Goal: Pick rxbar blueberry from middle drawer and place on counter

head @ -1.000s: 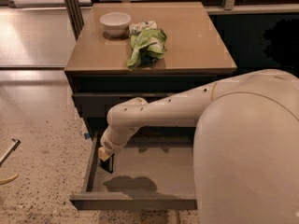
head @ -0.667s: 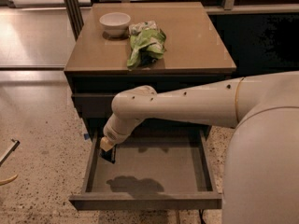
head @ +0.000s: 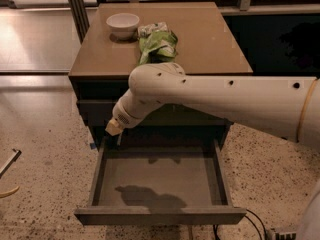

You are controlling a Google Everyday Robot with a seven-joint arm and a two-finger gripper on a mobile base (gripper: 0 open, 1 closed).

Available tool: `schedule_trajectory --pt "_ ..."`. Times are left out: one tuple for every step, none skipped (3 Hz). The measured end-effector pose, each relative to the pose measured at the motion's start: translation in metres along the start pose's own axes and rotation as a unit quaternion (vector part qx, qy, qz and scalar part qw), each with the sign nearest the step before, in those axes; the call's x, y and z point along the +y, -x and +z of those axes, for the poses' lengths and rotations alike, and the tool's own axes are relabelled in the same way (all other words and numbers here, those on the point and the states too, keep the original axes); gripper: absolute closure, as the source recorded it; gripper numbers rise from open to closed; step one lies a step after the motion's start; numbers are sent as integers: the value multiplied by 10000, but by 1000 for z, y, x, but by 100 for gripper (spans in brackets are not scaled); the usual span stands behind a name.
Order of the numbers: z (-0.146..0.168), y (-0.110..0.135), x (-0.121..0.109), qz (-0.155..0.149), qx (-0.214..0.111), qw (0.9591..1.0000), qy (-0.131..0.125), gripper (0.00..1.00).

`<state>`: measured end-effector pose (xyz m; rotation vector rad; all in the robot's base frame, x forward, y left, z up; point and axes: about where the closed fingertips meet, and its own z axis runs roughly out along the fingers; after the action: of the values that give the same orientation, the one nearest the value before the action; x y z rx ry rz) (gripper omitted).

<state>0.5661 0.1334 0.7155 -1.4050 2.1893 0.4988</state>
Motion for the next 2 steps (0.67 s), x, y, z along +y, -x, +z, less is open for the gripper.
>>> schedule_trajectory --pt "-36 47 -13 -103 -519 9985 -171 100" --pt "-61 83 -23 -176 -949 9949 -305 100"
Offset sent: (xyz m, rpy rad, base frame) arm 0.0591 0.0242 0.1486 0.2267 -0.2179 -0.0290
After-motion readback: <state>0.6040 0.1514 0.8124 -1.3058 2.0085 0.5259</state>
